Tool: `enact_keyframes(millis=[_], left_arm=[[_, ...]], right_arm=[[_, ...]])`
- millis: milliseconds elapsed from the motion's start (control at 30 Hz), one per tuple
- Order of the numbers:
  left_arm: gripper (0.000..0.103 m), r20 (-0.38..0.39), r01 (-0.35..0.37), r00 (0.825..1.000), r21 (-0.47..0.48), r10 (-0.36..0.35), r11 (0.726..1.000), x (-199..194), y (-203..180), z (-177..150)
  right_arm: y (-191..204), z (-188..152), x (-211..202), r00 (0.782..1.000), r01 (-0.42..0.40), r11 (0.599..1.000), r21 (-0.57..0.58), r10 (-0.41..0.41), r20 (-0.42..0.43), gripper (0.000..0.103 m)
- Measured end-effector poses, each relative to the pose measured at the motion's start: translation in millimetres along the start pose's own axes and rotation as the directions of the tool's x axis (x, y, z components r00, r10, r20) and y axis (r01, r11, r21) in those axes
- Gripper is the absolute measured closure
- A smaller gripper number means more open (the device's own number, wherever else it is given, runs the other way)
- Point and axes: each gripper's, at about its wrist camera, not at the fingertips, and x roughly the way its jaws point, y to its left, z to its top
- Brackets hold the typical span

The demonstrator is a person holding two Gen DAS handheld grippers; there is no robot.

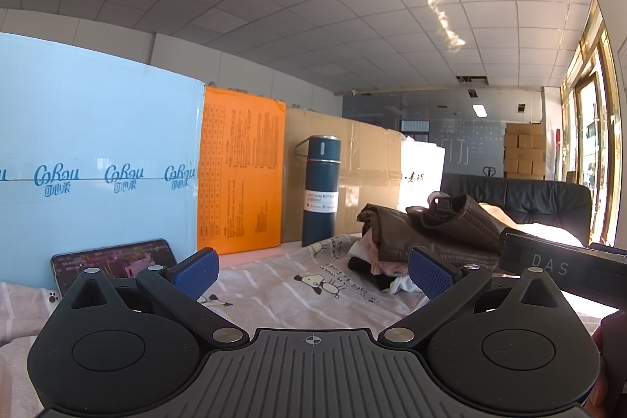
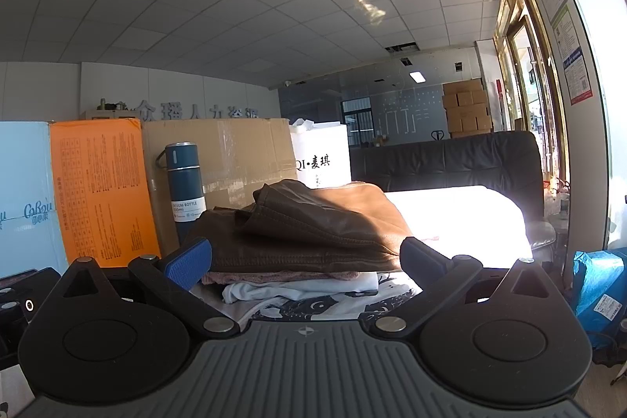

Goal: Fold clothes

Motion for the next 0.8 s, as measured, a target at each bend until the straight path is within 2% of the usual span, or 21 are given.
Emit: enact_keyframes(millis=[800], left_arm=[[0.000, -0.005, -0.001, 1.000, 0.000, 0.001, 1.000, -0.7, -0.1, 0.4]], right_arm=[[-1.3, -0.7, -1.1, 1.000, 0.001, 1.000, 0.004, -0.001, -0.003, 0.000]])
